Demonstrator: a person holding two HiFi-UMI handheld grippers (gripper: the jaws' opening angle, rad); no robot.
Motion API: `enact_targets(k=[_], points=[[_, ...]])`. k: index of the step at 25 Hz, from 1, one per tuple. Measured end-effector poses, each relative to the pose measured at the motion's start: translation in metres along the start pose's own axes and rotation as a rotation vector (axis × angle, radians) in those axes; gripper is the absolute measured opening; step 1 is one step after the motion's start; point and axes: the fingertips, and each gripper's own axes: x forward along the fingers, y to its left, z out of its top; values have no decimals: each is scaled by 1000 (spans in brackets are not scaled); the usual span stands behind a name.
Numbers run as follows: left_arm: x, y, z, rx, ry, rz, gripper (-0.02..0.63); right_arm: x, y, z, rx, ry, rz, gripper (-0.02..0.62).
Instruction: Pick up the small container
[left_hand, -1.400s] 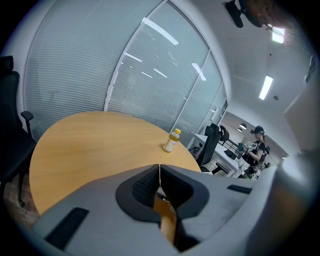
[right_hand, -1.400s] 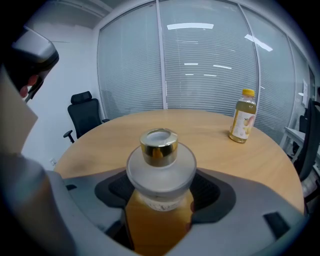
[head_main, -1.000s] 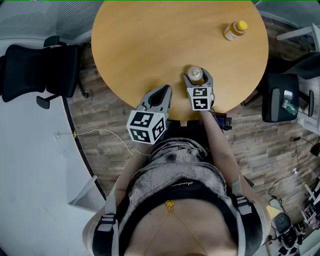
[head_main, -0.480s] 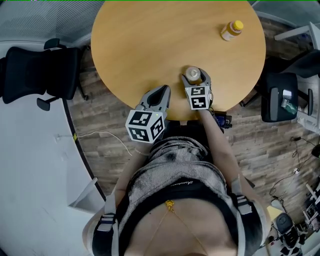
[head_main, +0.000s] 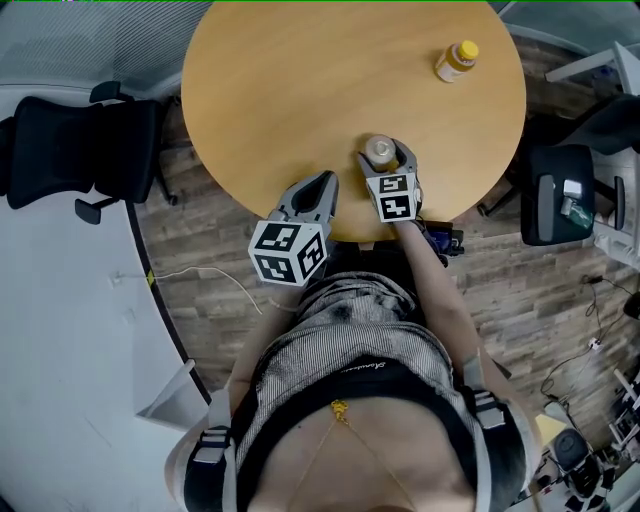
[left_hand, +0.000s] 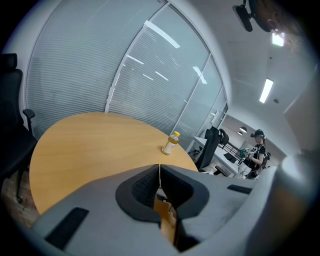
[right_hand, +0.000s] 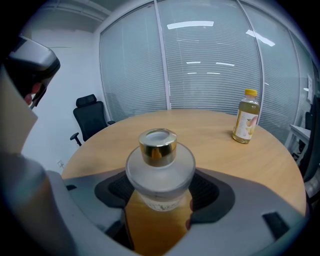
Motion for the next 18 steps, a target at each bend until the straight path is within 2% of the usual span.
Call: enact_targets(k=[8, 18], points=[[-2, -4, 1, -6, -7, -10, 25, -10, 11, 20, -6, -60, 38, 333], [-1, -2, 3, -14, -13, -5, 25, -17, 27, 49, -116, -102, 86, 333]])
